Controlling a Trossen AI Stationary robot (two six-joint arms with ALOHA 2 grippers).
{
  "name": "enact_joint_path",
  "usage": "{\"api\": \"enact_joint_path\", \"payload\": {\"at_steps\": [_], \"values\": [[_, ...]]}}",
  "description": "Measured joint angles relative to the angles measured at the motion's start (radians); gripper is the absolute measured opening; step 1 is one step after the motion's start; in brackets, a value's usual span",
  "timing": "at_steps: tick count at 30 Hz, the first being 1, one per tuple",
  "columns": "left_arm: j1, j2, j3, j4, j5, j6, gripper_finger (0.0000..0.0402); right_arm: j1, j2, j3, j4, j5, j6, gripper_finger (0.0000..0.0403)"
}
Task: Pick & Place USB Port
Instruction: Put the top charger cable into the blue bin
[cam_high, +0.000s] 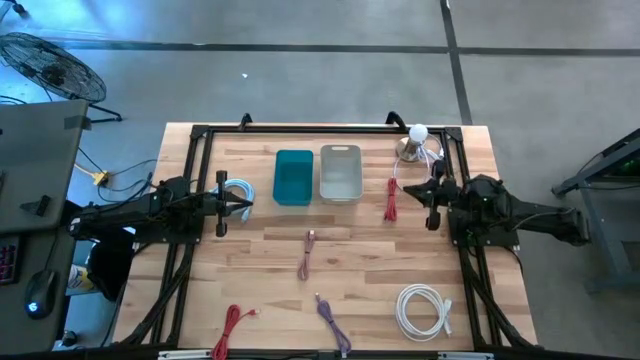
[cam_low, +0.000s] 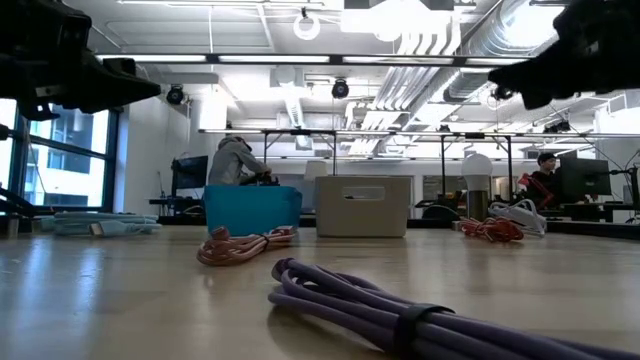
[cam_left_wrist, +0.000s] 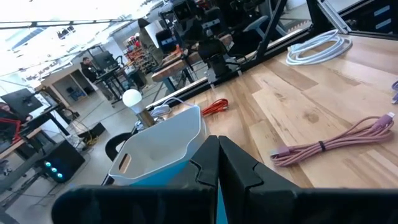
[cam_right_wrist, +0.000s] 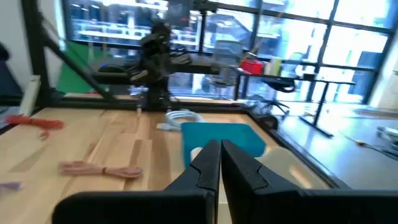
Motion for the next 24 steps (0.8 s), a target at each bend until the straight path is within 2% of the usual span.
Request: {"api": "enact_joint_path", "payload": {"at_steps": [6,13,16,19,24], "values": [[0.0,0.0,0.0,-0.002,-0.022,0.021,0.0,0.065,0.136,0.149,-0.039,0.12,0.052,0.004],[0.0,0.0,0.0,-0.005,-0.024,0.042,0.0,0.134,0.391,0.353,-0.135,0.176,-0.033,0.0067],[0.0,0.0,0.0,-0.013,-0.018,0.042,0.0,0.154,0.482,0.428,-0.155,0.251,-0.03,0.0076],[0.0,0.0,0.001,-0.024,-0.018,0.042,0.0,0.168,0.561,0.51,-0.254,0.339,-0.005,0.009],[0.0,0.0,0.002,-0.028,-0.018,0.042,0.0,0.17,0.677,0.645,-0.51,0.436,0.148,0.0117]]}}
